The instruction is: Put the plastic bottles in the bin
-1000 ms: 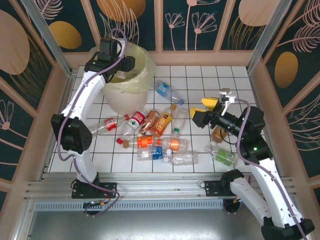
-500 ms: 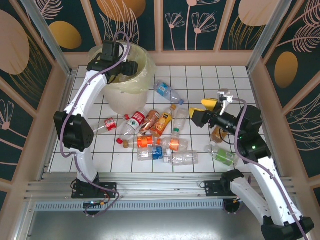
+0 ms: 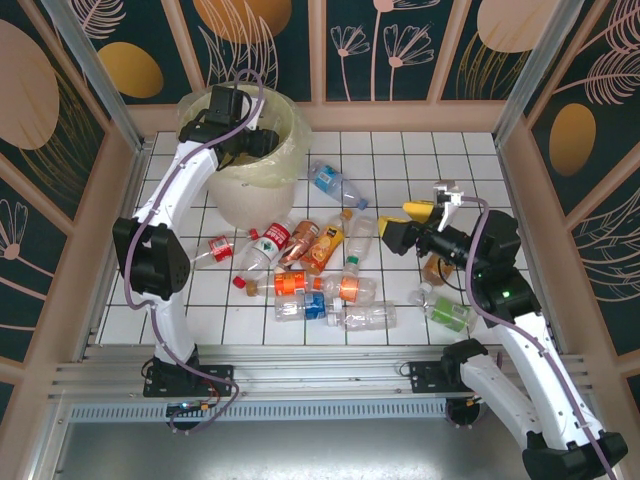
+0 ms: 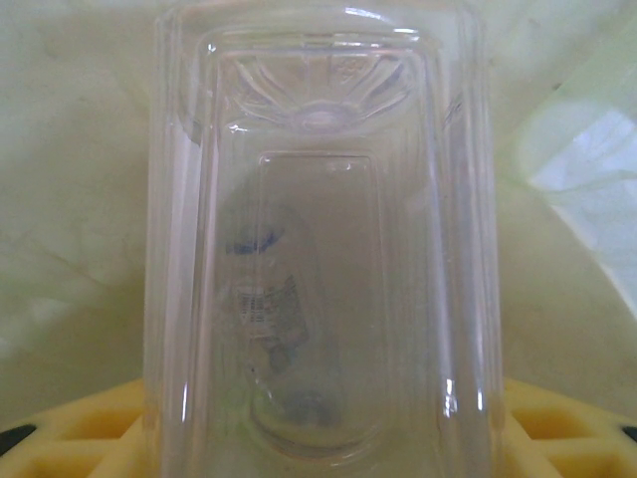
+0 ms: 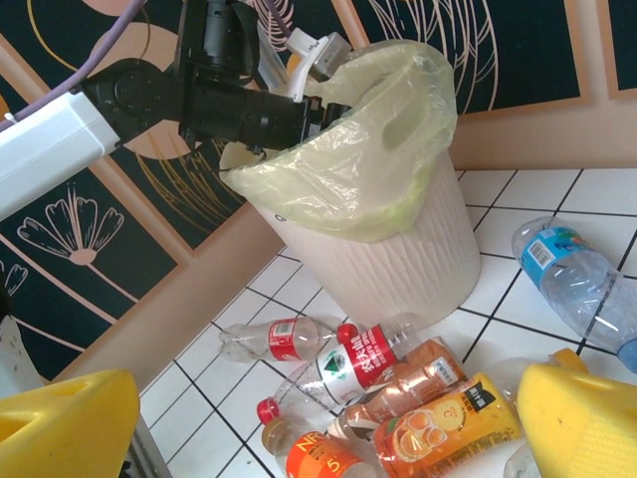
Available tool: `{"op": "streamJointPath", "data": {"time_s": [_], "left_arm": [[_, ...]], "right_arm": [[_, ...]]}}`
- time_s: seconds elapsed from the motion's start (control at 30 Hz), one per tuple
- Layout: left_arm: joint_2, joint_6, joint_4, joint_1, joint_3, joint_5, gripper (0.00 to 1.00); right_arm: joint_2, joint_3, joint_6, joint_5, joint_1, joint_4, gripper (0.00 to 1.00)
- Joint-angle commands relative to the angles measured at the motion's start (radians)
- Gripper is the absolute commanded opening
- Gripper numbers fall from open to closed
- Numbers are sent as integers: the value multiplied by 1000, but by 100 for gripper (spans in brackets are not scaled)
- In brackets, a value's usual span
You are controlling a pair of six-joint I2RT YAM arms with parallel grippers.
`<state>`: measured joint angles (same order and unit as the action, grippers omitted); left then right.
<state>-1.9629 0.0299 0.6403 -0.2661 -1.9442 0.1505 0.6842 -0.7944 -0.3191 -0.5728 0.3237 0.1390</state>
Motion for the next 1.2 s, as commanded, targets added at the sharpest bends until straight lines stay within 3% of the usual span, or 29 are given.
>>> {"op": "streamJointPath", "data": {"time_s": [0.0,0.57,0.9,1.17], "left_arm": [[5,0,6,8,17,18,59],[74,19,1,8,10,10,86],[230,103,-83,8,60,0,99],[474,145,-276,8,310,180,99]], "right_arm": [[-5,13,20,5,8,6,98],[-26,53,31,85,8,126,97],[-37,84,4,120,10,180,96],[-1,91,-81,173,10,245,90]]}}
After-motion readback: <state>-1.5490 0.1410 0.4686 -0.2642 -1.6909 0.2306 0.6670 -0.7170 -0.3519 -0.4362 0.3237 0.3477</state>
